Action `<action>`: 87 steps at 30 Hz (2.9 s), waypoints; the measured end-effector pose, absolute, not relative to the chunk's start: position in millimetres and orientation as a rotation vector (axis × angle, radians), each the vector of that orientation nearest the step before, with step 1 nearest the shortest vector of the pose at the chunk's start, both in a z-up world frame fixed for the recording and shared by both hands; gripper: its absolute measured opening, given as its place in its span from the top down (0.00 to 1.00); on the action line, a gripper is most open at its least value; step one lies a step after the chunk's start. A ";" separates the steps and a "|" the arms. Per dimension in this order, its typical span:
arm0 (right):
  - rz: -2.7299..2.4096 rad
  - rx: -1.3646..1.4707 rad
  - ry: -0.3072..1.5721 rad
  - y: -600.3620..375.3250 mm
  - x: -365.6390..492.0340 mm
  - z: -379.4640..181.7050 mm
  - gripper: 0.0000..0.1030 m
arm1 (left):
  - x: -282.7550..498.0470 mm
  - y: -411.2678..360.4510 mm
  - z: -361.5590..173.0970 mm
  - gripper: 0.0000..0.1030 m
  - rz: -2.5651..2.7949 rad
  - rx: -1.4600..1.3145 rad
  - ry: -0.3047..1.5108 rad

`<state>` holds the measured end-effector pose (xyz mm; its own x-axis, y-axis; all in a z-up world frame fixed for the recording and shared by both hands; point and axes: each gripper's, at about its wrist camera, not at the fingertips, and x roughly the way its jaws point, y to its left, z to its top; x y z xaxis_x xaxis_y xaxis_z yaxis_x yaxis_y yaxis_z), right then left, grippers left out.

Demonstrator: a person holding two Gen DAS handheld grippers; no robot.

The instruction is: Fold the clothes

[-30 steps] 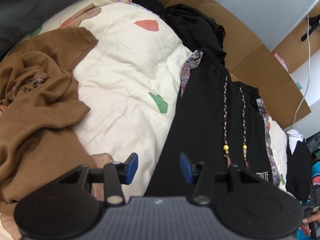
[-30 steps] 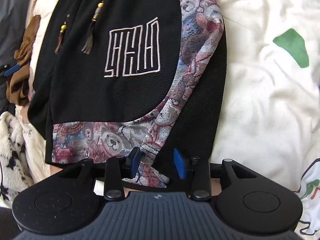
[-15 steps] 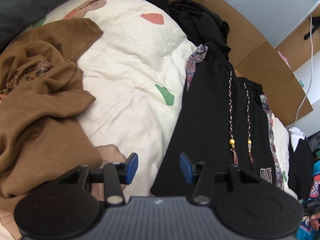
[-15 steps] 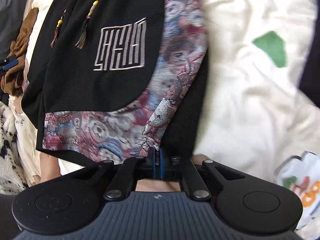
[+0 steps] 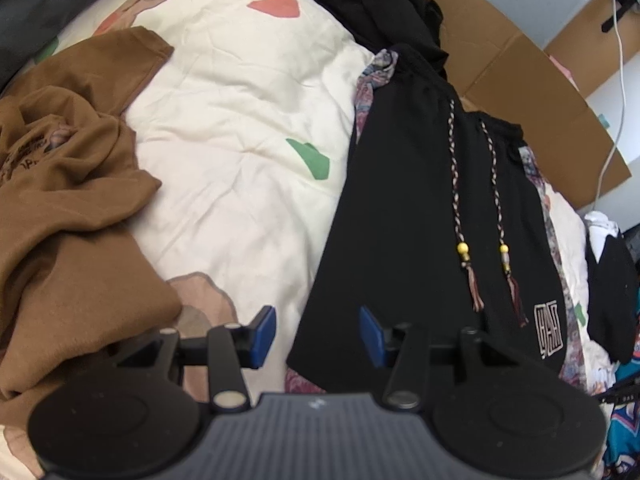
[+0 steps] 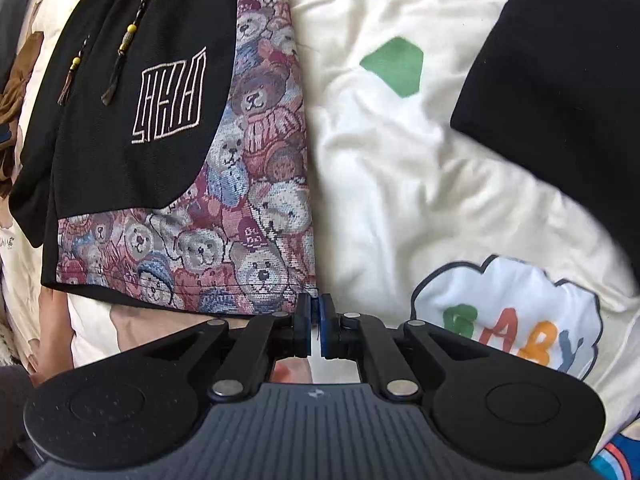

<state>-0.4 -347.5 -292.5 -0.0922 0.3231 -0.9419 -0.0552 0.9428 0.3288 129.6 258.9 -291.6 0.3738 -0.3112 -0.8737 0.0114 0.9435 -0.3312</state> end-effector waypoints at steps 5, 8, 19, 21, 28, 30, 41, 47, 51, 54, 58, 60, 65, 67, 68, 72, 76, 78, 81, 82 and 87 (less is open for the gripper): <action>0.345 0.282 1.623 -338.8 1.5 -293.3 0.79 | 128.4 260.3 -292.8 0.52 -0.200 -0.275 1.192; 0.335 0.322 1.563 -344.6 10.0 -283.1 0.59 | 128.1 261.5 -294.8 0.52 -0.197 -0.268 1.205; 0.314 0.398 1.599 -344.1 15.1 -297.6 0.68 | 123.1 259.4 -317.5 0.49 -0.212 -0.200 1.276; 0.331 0.368 1.609 -338.5 13.2 -297.3 0.89 | 122.5 257.5 -321.3 0.49 -0.218 -0.191 1.282; 0.339 0.284 1.622 -345.0 7.8 -289.7 0.96 | 126.2 253.0 -327.0 0.48 -0.233 -0.229 1.273; 0.324 0.275 1.628 -351.1 6.4 -289.6 0.96 | 128.1 250.3 -329.4 0.47 -0.235 -0.224 1.276; 0.279 0.215 1.639 -348.0 11.0 -288.8 0.94 | 128.8 254.0 -344.0 0.89 -0.271 -0.391 1.310; 0.296 0.254 1.601 -338.5 23.4 -267.5 0.55 | 128.2 253.8 -317.4 0.93 -0.347 -0.388 1.260; 0.303 0.227 1.545 -334.1 38.8 -247.9 0.55 | 132.8 243.7 -293.6 0.94 -0.409 -0.370 1.223; 0.312 0.218 1.509 -333.7 50.1 -232.5 0.55 | 138.1 218.6 -275.4 0.94 -0.506 -0.342 1.194; 0.339 0.215 1.468 -328.7 58.6 -217.5 0.55 | 141.3 184.3 -266.2 0.94 -0.602 -0.327 1.176; 0.352 0.214 1.459 -324.6 59.6 -213.7 0.55 | 144.1 159.0 -268.1 0.94 -0.650 -0.317 1.177; 0.378 0.230 1.481 -317.3 53.6 -220.2 0.55 | 149.1 108.2 -284.3 0.94 -0.732 -0.296 1.207; 0.387 0.262 1.489 -321.1 49.0 -225.5 0.55 | 149.1 91.8 -292.5 0.94 -0.758 -0.286 1.223; 0.382 0.265 1.491 -322.9 47.8 -226.6 0.55 | 148.8 84.0 -296.5 0.94 -0.771 -0.281 1.233; 0.361 0.287 1.499 -333.6 42.3 -233.0 0.55 | 147.3 68.0 -311.4 0.86 -0.775 -0.242 1.266; 0.347 0.304 1.514 -342.2 37.5 -240.7 0.55 | 142.0 62.2 -315.6 0.70 -0.775 -0.237 1.279; 0.343 0.313 1.519 -344.4 36.0 -243.8 0.55 | 141.5 68.7 -311.8 0.64 -0.789 -0.244 1.268; 0.349 0.324 1.519 -343.6 35.6 -246.7 0.55 | 140.5 86.2 -299.5 0.64 -0.786 -0.258 1.233; 0.356 0.325 1.518 -341.7 35.7 -246.7 0.55 | 139.2 95.7 -292.7 0.64 -0.784 -0.259 1.218; 0.403 0.318 1.504 -329.2 38.8 -243.2 0.55 | 136.4 130.1 -273.3 0.63 -0.737 -0.254 1.179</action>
<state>38.8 -329.2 -243.2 0.0226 0.4466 -0.8945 -0.0606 0.8937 0.4447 136.4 130.1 -273.3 0.1838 -0.6416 -0.7447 0.3885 0.7433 -0.5446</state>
